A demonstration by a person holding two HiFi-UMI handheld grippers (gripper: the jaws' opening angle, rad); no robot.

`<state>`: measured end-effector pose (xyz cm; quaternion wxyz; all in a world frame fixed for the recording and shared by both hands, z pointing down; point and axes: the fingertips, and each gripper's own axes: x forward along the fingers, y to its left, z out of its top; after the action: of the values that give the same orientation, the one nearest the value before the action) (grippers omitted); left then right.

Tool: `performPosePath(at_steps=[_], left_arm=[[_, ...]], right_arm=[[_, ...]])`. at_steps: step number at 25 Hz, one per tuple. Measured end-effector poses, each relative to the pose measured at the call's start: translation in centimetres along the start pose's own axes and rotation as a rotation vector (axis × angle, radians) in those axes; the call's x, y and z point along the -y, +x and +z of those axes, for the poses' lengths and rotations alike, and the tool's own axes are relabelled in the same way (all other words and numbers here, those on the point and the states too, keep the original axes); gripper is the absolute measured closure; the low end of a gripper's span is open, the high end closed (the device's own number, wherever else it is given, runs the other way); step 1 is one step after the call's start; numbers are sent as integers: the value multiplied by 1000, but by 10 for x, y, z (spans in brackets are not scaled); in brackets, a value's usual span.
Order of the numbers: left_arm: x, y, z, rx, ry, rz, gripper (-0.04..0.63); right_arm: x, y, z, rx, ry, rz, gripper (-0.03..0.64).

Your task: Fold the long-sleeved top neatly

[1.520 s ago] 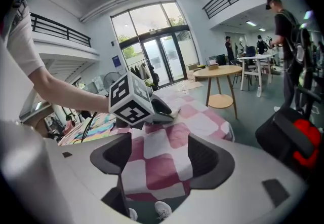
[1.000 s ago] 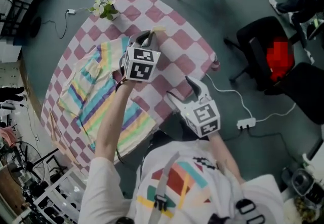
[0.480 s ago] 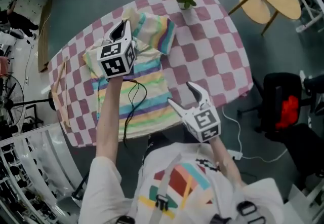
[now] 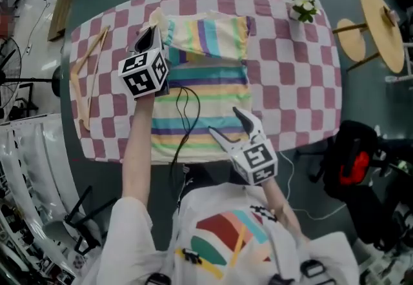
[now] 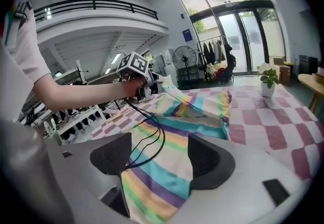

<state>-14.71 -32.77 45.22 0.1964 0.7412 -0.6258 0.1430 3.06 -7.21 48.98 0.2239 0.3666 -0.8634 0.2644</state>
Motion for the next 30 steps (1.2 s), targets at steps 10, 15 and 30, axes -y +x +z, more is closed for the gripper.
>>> performPosePath(at_steps=[10,15,30], left_arm=[[-67,2,-101,-234,-155,46,556],[-80,-10,-101,-216,-163,80,501],[-102,-192,-16,-7,185,-22,428]], right_arm=[[-38,33,3,-41,-20,36,270],[-43,33,2,-43,-34,40,270],[-54,5,5,29,-99,-69,270]])
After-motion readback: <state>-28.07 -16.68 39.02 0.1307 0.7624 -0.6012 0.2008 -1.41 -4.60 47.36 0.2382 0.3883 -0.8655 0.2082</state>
